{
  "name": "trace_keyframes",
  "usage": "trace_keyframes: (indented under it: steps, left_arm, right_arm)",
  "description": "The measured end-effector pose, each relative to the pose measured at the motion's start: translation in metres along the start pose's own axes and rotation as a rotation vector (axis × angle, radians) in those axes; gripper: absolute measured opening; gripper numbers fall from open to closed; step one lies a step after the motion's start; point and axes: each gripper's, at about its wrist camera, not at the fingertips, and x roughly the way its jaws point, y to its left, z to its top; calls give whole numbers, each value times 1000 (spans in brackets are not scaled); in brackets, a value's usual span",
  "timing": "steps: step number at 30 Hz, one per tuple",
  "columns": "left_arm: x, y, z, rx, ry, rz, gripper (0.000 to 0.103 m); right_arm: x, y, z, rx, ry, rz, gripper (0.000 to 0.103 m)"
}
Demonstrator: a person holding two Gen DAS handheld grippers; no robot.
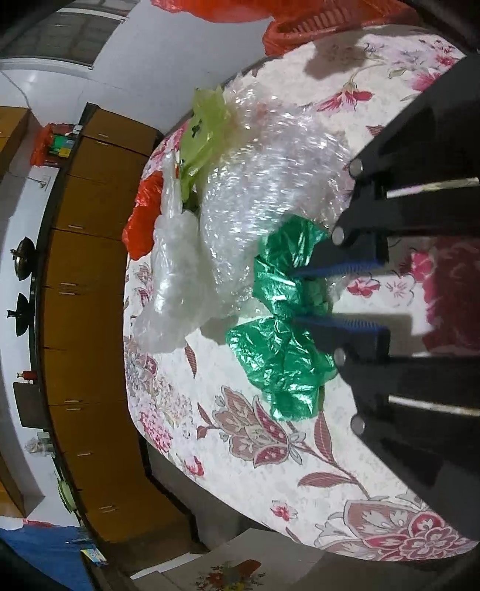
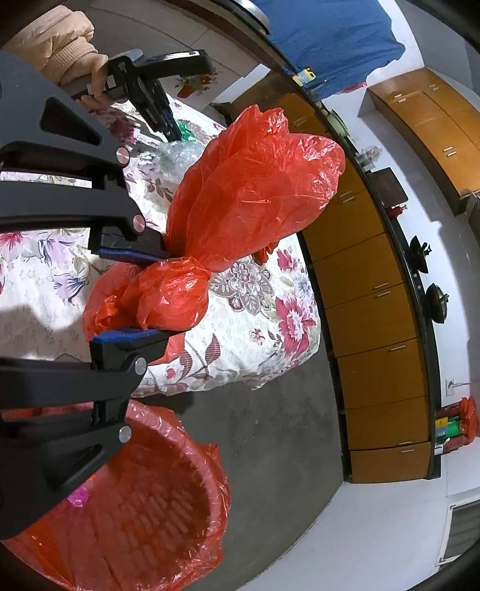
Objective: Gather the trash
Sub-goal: 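Drop the red bag and green foil bag into the red basket with both grippers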
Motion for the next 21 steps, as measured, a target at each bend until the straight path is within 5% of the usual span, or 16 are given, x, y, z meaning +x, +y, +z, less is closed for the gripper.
trace_keyframes:
  steps: [10,21]
  left_arm:
    - [-63,4,1,12,-100,-5,11]
    - [-130,-69,18,107,-206,-174,11]
  right_arm:
    - [-23,0,0,4,-34,18,30]
    - [-70,-19,-1,44,-110,-30,29]
